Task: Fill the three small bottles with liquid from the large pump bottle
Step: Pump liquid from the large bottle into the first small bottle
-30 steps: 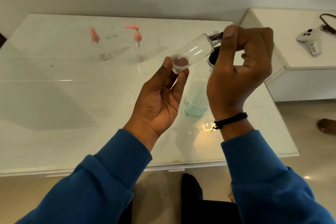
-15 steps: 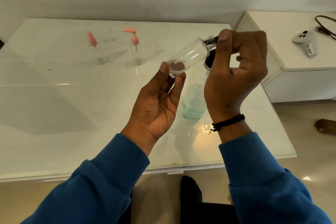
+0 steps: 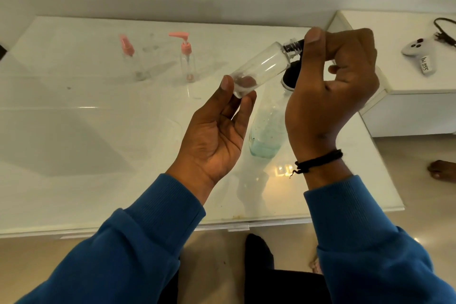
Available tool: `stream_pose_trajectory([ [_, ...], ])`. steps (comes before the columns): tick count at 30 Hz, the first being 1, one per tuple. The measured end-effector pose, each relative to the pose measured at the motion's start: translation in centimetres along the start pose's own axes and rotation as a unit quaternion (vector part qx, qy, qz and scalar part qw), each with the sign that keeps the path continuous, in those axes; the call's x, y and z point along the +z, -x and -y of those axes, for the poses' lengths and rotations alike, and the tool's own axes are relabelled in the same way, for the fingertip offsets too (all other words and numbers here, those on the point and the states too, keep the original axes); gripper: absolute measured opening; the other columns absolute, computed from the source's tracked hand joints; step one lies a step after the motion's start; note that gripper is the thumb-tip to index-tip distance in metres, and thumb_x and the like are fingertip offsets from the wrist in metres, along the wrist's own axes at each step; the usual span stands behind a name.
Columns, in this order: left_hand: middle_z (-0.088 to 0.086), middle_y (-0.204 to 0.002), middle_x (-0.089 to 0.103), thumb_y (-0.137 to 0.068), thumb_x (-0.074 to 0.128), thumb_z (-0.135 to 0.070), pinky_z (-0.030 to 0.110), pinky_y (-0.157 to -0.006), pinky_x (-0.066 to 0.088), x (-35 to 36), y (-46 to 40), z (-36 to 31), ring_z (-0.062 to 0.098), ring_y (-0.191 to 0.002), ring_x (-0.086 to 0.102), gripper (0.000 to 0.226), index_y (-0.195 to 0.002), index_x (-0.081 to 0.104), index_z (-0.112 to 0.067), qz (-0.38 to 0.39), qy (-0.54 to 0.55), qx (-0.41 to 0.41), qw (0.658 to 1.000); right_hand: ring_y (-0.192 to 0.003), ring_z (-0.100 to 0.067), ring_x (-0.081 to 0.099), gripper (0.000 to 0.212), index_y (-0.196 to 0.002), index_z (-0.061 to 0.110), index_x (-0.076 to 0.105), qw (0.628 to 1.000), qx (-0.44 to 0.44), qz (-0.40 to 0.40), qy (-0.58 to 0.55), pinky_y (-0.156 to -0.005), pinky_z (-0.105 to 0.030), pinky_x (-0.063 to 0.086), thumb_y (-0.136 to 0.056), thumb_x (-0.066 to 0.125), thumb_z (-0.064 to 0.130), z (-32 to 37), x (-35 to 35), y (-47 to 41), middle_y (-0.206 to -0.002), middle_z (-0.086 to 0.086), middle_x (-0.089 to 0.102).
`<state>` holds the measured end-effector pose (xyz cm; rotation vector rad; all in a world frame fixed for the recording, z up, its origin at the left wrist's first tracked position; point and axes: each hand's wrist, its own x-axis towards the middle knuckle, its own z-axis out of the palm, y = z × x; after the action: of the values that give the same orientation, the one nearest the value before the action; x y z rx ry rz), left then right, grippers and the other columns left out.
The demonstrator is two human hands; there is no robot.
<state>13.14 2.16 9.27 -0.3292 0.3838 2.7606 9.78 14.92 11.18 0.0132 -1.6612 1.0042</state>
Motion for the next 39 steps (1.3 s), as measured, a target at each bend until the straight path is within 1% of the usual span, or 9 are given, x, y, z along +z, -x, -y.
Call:
stream_pose_trajectory([
  [5, 0.015, -0.110, 0.072, -0.063, 0.079, -0.014, 0.024, -0.065, 0.060, -0.2, 0.1, 0.0, 0.022, -0.088, 0.072, 0.050, -0.111, 0.070, 0.000, -0.003, 0.004, -0.006, 1.000, -0.073, -0.018, 0.050, 0.027, -0.070, 0.004, 0.064, 1.000, 0.003, 0.005, -0.003, -0.064, -0.045, 0.043, -0.097, 0.064, 0.008, -0.2, -0.2, 0.5, -0.074, 0.001, 0.055],
  [9, 0.015, -0.111, 0.072, -0.062, 0.080, -0.014, 0.024, -0.065, 0.060, -0.1, 0.0, -0.1, 0.022, -0.090, 0.072, 0.051, -0.110, 0.070, -0.001, -0.001, 0.001, -0.001, 1.000, -0.074, -0.008, 0.046, 0.028, -0.068, 0.004, 0.063, 1.000, -0.009, -0.001, 0.006, -0.066, -0.046, 0.044, -0.095, 0.064, 0.010, 0.2, 0.0, 0.0, -0.071, -0.001, 0.055],
  [14, 0.016, -0.112, 0.072, -0.060, 0.083, -0.012, 0.025, -0.066, 0.060, -0.4, 0.0, 0.0, 0.023, -0.090, 0.072, 0.052, -0.109, 0.071, 0.000, 0.000, 0.008, -0.007, 1.000, -0.073, -0.020, 0.051, 0.025, -0.071, 0.004, 0.065, 1.000, -0.010, 0.006, 0.002, -0.064, -0.046, 0.043, -0.096, 0.064, 0.007, -0.3, -0.2, 0.7, -0.075, 0.001, 0.055],
  [19, 0.015, -0.108, 0.072, -0.058, 0.082, -0.013, 0.024, -0.063, 0.060, -0.2, 0.0, 0.0, 0.023, -0.086, 0.073, 0.052, -0.108, 0.071, 0.000, -0.002, 0.006, -0.005, 1.000, -0.069, -0.025, 0.052, 0.028, -0.068, 0.005, 0.062, 1.000, -0.002, -0.007, 0.000, -0.063, -0.044, 0.043, -0.095, 0.064, 0.010, 0.3, 0.1, 0.0, -0.071, 0.001, 0.053],
  [21, 0.015, -0.109, 0.072, -0.058, 0.083, -0.012, 0.024, -0.064, 0.060, -0.4, 0.0, 0.0, 0.023, -0.088, 0.073, 0.054, -0.109, 0.071, 0.000, -0.002, 0.010, -0.007, 1.000, -0.070, -0.023, 0.051, 0.027, -0.069, 0.004, 0.063, 1.000, -0.004, -0.001, -0.001, -0.063, -0.044, 0.043, -0.096, 0.064, 0.008, 0.1, 0.0, 0.4, -0.072, -0.002, 0.054],
  [24, 0.016, -0.111, 0.072, -0.057, 0.085, -0.010, 0.025, -0.065, 0.060, -0.5, 0.1, 0.0, 0.024, -0.089, 0.073, 0.054, -0.109, 0.071, 0.001, 0.002, 0.014, -0.013, 1.000, -0.073, -0.018, 0.050, 0.026, -0.071, 0.005, 0.064, 1.000, 0.001, 0.007, 0.001, -0.064, -0.042, 0.043, -0.097, 0.063, 0.007, -0.2, -0.2, 0.7, -0.074, 0.001, 0.054],
  [29, 0.014, -0.108, 0.072, -0.059, 0.081, -0.014, 0.023, -0.064, 0.060, -0.1, 0.0, 0.0, 0.022, -0.087, 0.073, 0.052, -0.108, 0.070, -0.001, 0.002, 0.005, -0.007, 1.000, -0.070, -0.029, 0.052, 0.029, -0.067, 0.004, 0.061, 1.000, -0.003, -0.001, 0.004, -0.063, -0.037, 0.040, -0.096, 0.064, 0.010, 0.3, 0.1, -0.2, -0.072, 0.000, 0.053],
  [34, 0.015, -0.116, 0.070, -0.058, 0.085, -0.011, 0.025, -0.067, 0.061, -0.6, -0.1, 0.0, 0.023, -0.092, 0.072, 0.059, -0.114, 0.069, -0.001, -0.001, 0.013, -0.011, 1.000, -0.072, -0.022, 0.050, 0.027, -0.070, 0.004, 0.063, 1.000, -0.006, 0.011, 0.001, -0.064, -0.035, 0.039, -0.097, 0.062, 0.006, 0.0, -0.1, 0.6, -0.074, 0.002, 0.052],
  [39, 0.015, -0.111, 0.072, -0.063, 0.081, -0.013, 0.024, -0.065, 0.060, -0.3, 0.0, -0.1, 0.023, -0.088, 0.073, 0.053, -0.113, 0.069, -0.001, 0.008, 0.013, -0.008, 1.000, -0.068, -0.025, 0.049, 0.029, -0.067, 0.006, 0.060, 1.000, 0.001, 0.001, 0.002, -0.064, -0.037, 0.040, -0.095, 0.063, 0.012, 0.6, 0.2, -0.3, -0.071, 0.001, 0.050],
])
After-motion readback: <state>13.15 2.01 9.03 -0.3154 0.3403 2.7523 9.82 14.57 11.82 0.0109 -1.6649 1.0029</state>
